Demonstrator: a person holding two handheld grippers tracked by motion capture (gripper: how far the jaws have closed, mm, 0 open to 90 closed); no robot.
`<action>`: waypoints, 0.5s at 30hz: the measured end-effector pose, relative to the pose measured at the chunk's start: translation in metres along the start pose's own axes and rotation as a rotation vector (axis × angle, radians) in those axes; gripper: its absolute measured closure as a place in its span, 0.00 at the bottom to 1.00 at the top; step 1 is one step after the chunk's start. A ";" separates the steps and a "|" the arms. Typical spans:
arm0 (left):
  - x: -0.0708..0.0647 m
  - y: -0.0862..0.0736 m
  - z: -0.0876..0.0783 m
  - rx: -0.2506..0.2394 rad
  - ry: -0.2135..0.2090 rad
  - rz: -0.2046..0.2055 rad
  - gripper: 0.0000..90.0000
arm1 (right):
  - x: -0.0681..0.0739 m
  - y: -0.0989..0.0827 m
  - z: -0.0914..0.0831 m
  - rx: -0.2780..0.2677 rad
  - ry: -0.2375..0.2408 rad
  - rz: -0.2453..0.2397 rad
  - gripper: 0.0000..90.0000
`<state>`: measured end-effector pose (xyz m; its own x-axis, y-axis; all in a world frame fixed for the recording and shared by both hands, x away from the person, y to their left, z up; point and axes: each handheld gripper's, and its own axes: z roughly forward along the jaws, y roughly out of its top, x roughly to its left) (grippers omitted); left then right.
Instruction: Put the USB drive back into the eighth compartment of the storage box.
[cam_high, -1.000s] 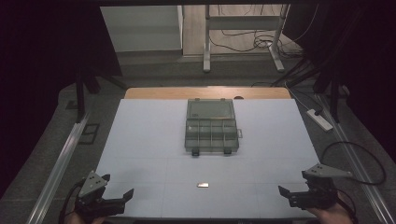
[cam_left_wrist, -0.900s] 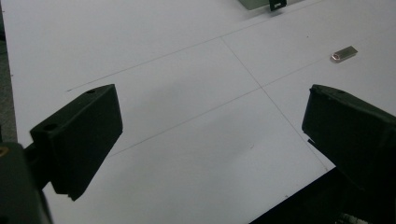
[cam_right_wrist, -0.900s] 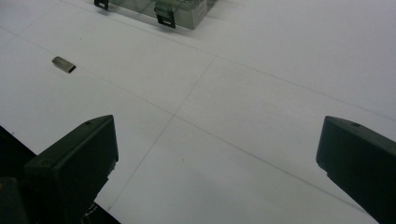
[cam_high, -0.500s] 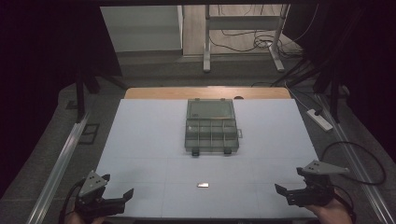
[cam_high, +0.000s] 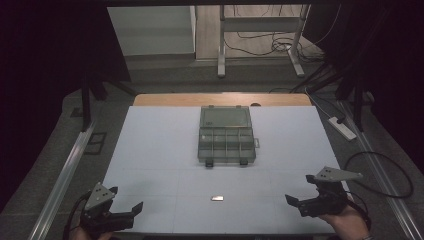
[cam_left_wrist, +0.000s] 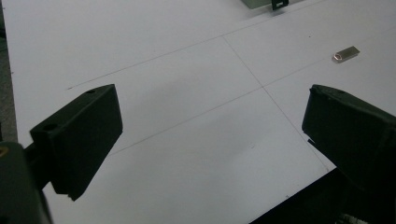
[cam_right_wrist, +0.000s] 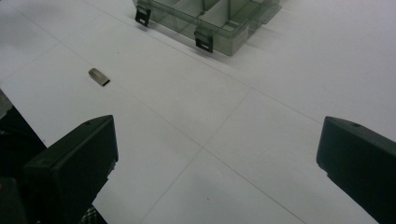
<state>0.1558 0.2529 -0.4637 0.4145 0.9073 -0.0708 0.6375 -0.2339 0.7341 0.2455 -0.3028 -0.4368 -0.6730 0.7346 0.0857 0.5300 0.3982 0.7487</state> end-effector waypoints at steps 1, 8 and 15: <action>0.000 0.000 0.000 0.000 0.000 0.000 0.06 | 0.000 0.001 0.001 0.002 0.004 0.002 0.00; 0.000 0.000 0.000 0.001 0.001 0.000 0.06 | 0.001 0.003 0.006 0.011 0.015 -0.006 0.00; 0.000 0.000 0.000 0.001 0.001 0.000 0.06 | 0.004 0.008 0.013 0.016 0.042 -0.007 0.00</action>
<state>0.1559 0.2528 -0.4637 0.4141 0.9076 -0.0699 0.6381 -0.2346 0.7333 0.2535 -0.2892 -0.4389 -0.6974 0.7085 0.1083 0.5331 0.4118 0.7390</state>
